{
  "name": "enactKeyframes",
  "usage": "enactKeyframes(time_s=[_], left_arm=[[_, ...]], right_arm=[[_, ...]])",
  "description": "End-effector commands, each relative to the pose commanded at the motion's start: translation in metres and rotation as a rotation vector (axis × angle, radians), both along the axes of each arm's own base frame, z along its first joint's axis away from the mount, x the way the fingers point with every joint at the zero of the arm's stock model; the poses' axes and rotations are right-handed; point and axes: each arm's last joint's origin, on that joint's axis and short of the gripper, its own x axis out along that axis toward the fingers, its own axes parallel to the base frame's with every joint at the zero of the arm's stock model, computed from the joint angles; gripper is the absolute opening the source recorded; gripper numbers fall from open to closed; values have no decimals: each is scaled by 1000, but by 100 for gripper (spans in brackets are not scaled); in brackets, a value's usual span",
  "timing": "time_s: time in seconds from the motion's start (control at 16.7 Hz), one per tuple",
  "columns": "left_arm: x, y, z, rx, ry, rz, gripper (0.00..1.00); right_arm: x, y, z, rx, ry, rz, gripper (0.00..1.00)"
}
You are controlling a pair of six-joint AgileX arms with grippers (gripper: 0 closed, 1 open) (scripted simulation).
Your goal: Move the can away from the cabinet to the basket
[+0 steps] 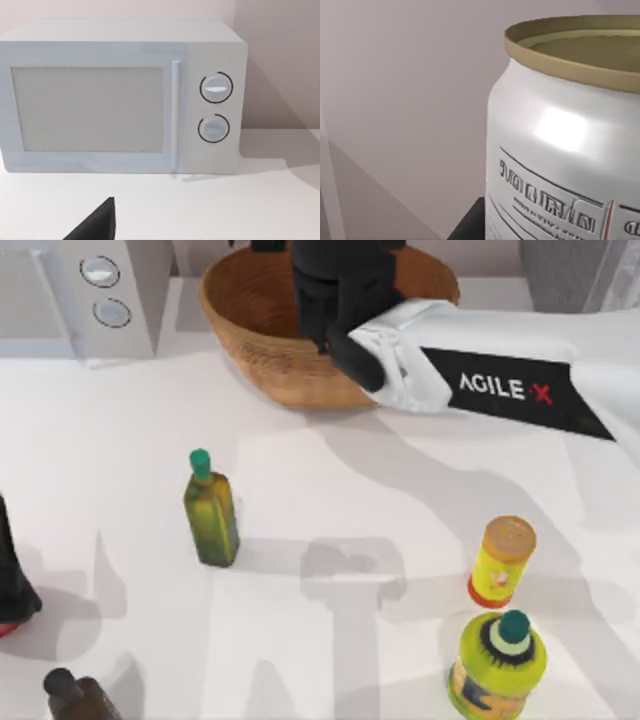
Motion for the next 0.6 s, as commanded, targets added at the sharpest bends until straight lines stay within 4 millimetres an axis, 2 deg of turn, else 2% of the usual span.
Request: enactKeyframes(time_s=[0.6], left_arm=[[0,0,0,0,0,0,100]], right_arm=[[0,0,0,0,0,0,90]])
